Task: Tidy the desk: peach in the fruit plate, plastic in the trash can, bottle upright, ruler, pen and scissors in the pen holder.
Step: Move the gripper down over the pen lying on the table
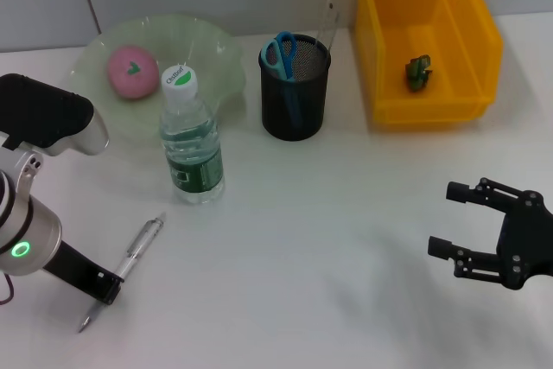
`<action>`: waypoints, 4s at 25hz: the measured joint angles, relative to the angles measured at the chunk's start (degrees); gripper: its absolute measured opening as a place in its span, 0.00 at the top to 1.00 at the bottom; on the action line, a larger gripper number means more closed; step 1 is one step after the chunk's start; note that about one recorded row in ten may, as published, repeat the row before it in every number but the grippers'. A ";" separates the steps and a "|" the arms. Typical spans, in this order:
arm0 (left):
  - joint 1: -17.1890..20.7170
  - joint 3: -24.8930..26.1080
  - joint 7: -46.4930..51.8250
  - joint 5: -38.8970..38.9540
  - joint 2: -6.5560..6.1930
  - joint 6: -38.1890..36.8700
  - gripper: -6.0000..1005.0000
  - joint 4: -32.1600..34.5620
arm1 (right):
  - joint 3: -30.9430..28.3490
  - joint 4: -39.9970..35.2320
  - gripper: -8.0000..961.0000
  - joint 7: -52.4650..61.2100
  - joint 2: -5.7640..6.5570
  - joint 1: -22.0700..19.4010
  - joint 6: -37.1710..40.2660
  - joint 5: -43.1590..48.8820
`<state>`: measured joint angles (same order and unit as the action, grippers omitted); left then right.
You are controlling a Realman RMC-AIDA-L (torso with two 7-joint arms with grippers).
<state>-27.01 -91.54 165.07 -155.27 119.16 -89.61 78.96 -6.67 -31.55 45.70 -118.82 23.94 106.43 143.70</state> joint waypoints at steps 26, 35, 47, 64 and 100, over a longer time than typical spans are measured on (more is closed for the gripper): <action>6.44 -5.11 -4.65 13.47 -0.34 0.80 0.87 19.89 | 0.45 7.09 0.15 12.91 0.96 -5.10 9.91 -14.12; 7.25 -7.75 -16.37 22.14 -0.32 10.53 0.87 20.93 | -0.36 8.16 0.15 14.16 1.24 -8.78 15.29 -14.39; 10.30 -7.07 -28.92 30.44 -0.45 16.61 0.87 18.23 | -0.78 18.10 0.15 9.52 -0.20 -9.73 12.31 -14.77; 10.31 -6.29 -34.24 34.50 -0.51 18.49 0.87 14.74 | -0.82 27.78 0.15 7.47 -0.42 -6.69 1.04 -14.86; 15.52 -3.00 -52.96 44.57 -0.56 21.66 0.99 9.96 | -8.40 18.24 0.15 10.91 0.36 -9.87 1.94 -15.86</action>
<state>-11.50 -94.54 112.10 -110.71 118.60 -67.95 88.91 -15.07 -13.31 56.61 -118.46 14.07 108.36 127.83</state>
